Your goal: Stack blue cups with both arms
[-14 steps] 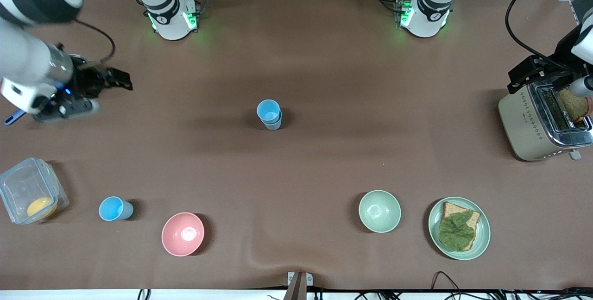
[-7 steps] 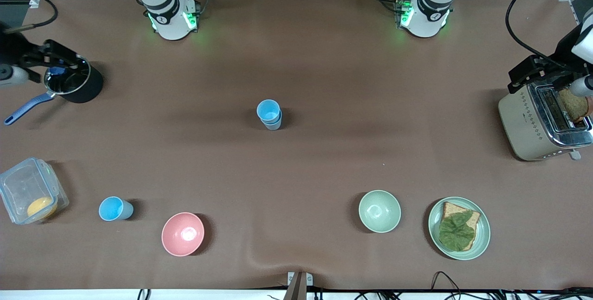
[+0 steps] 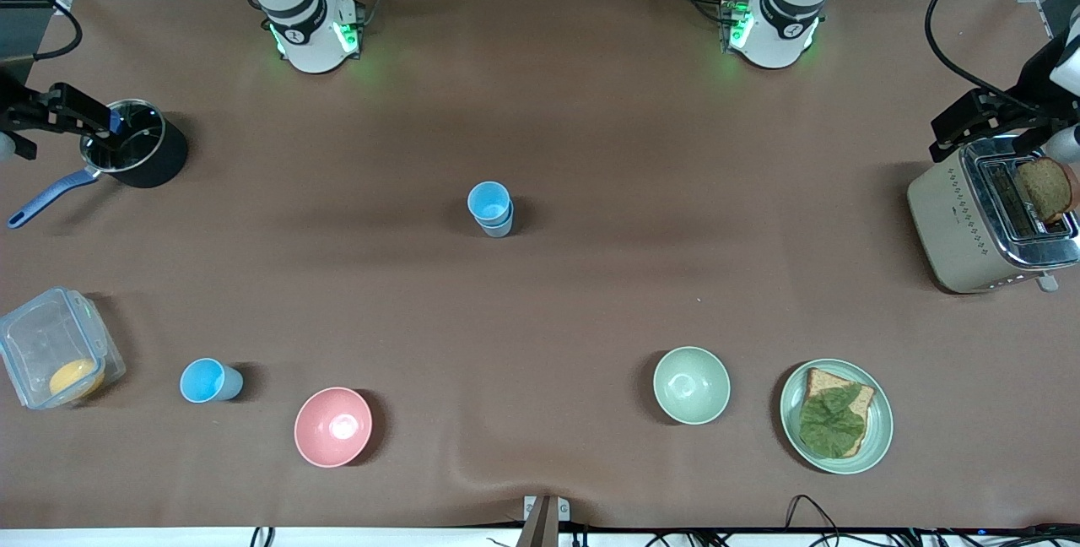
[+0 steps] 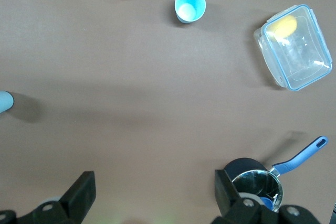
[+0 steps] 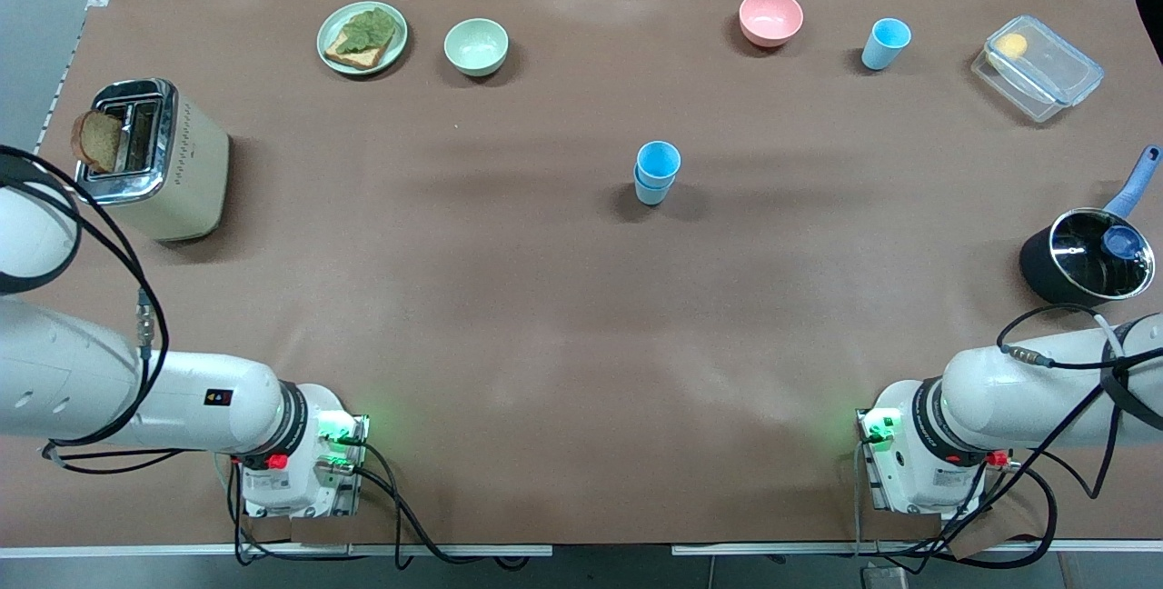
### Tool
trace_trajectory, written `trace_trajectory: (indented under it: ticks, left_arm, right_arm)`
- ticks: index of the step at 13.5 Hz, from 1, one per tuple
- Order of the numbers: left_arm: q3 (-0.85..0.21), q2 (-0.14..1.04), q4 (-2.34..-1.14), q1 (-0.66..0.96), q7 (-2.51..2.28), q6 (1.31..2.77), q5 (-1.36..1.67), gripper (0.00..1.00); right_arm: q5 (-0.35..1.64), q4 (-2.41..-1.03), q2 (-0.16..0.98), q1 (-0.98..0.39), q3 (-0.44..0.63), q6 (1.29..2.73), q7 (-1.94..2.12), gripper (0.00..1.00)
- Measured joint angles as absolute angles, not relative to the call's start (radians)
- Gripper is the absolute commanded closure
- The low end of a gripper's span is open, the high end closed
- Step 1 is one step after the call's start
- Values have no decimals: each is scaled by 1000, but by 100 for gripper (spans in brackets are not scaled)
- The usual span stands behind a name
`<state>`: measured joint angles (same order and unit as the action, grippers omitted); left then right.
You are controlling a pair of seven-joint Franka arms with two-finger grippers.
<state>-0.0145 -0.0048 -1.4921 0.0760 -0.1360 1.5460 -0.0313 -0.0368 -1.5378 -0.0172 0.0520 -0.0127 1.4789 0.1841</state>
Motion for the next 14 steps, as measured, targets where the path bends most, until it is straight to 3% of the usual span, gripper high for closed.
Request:
trace_trajectory:
  ticks: [14]
  left_arm:
    - [-11, -11, -1492, 76, -136, 1527, -31, 0]
  right_arm:
    - [4, -1566, -12, 52, -13, 1496, 134, 0]
